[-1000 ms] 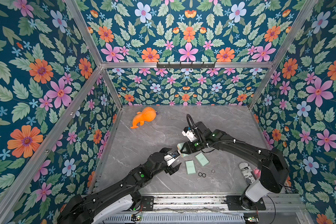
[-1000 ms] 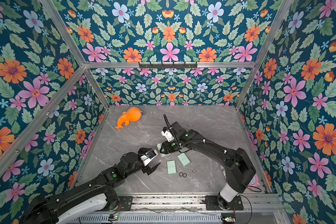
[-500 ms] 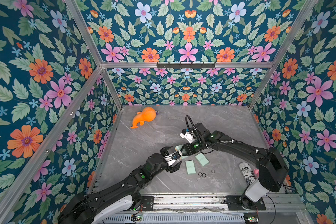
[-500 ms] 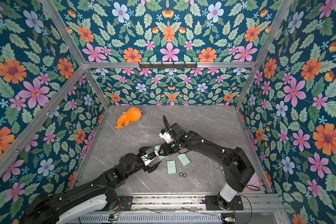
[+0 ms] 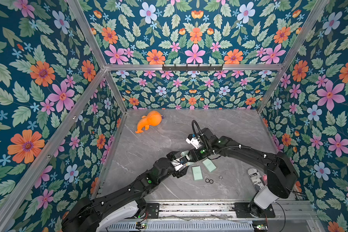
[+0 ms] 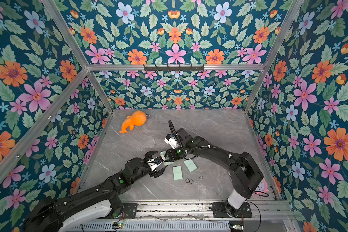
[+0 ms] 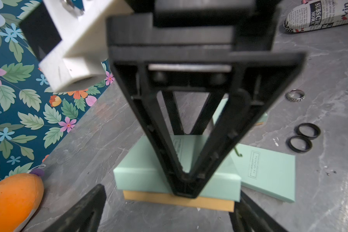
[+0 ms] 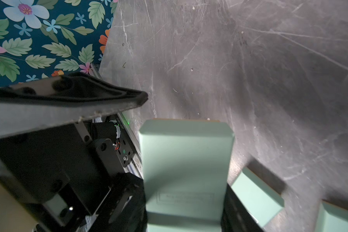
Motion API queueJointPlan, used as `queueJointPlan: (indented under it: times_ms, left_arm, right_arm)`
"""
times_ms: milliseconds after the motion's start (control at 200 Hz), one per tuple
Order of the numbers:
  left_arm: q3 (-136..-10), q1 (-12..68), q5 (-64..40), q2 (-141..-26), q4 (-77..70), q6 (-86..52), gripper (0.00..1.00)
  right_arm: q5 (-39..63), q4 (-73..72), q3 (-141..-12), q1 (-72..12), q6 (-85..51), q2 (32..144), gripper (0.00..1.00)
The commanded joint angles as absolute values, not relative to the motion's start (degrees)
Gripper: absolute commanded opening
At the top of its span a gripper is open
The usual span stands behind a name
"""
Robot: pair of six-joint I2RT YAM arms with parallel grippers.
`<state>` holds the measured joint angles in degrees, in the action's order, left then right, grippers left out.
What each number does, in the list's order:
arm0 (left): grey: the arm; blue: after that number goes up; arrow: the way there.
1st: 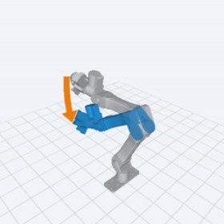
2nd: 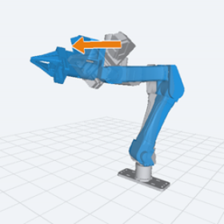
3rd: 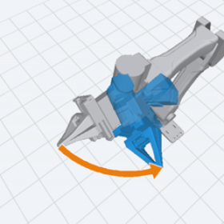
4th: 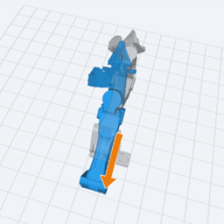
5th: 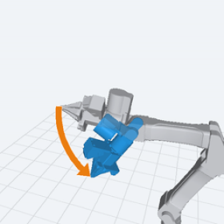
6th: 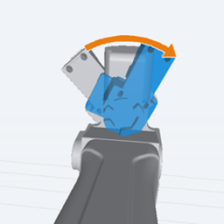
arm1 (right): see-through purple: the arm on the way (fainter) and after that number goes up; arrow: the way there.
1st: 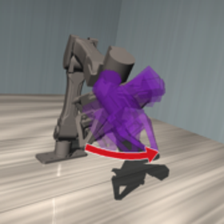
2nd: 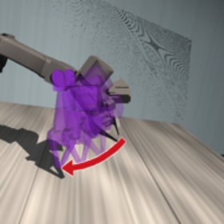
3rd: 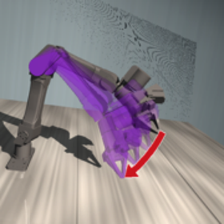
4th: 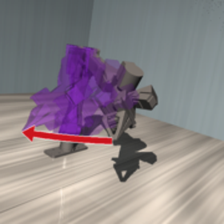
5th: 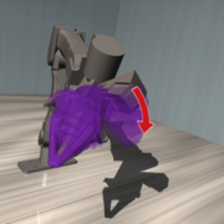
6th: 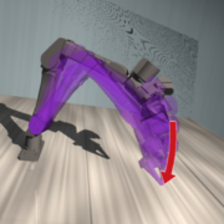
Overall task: Take the rings out of the lift-off lid box
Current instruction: Open the lid on the jewelry box.
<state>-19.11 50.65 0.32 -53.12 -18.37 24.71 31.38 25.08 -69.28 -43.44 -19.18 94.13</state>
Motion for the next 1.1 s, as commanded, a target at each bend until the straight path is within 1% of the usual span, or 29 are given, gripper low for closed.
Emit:
queueJointPlan:
  times_ms: [0,135,350,1095]
  left_arm:
    - [-19.5,50.6,1.0,-53.2,-19.2,24.5,0.94]
    - [-19.6,50.6,1.3,-53.5,-19.0,24.2,0.9]
    - [-19.7,50.6,1.7,-53.4,-18.6,24.2,0.9]
    - [-20.1,50.6,2.4,-53.7,-18.0,24.8,0.8]
  right_arm:
    - [32.5,23.6,-69.1,-43.5,-19.2,94.0,0.38]
    - [32.7,23.4,-69.2,-43.6,-19.5,93.7,0.38]
    - [32.8,23.0,-69.5,-43.6,-19.7,93.5,0.37]
    - [34.4,22.4,-69.7,-43.6,-20.1,93.7,0.37]
